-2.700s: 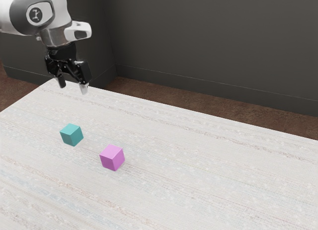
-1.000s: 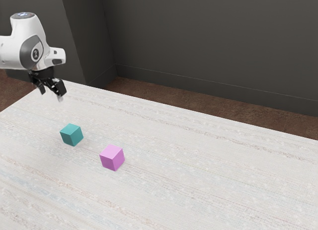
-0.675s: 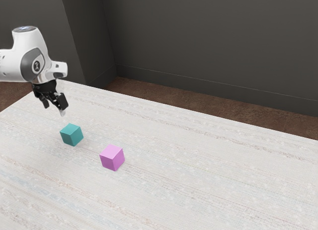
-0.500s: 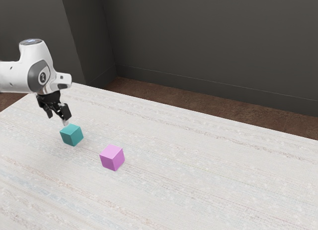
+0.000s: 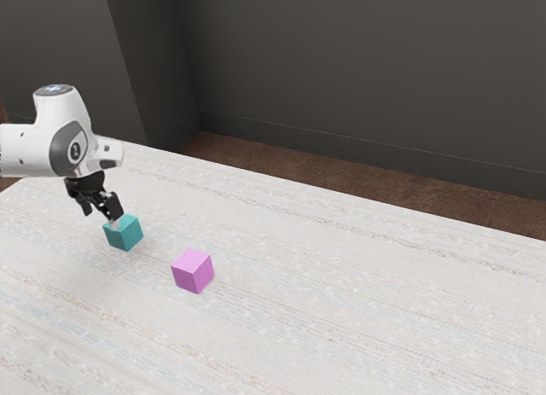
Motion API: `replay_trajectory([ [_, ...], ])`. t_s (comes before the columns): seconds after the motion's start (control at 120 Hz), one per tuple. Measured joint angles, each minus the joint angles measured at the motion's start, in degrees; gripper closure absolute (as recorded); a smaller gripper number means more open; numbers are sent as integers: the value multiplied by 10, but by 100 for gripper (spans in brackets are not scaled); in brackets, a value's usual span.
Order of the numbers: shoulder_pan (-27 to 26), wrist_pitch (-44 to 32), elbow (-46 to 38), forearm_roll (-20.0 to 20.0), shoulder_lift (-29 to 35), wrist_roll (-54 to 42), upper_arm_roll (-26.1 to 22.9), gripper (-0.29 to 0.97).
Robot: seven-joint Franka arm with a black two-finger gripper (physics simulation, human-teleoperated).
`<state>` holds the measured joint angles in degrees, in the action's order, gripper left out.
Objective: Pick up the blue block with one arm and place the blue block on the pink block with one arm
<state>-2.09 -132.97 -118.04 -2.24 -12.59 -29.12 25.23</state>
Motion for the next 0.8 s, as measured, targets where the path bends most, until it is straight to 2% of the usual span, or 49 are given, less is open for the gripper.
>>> replay_trajectory([
  [0.15, 9, -7, 14, -5, -23, 3, -2, 0],
  [0.317, 15, -8, 24, -36, -34, 1, -10, 0],
  [0.483, 26, -8, 32, -47, -43, -2, -13, 0],
  [0.517, 42, -6, 44, -47, -52, -2, -27, 0],
  [0.567, 101, -2, 66, -43, -67, -3, -89, 0],
  [0.617, 129, 0, 76, -39, -74, -4, -122, 0],
  [0.8, 149, 7, 77, -20, -69, -5, -143, 0],
])
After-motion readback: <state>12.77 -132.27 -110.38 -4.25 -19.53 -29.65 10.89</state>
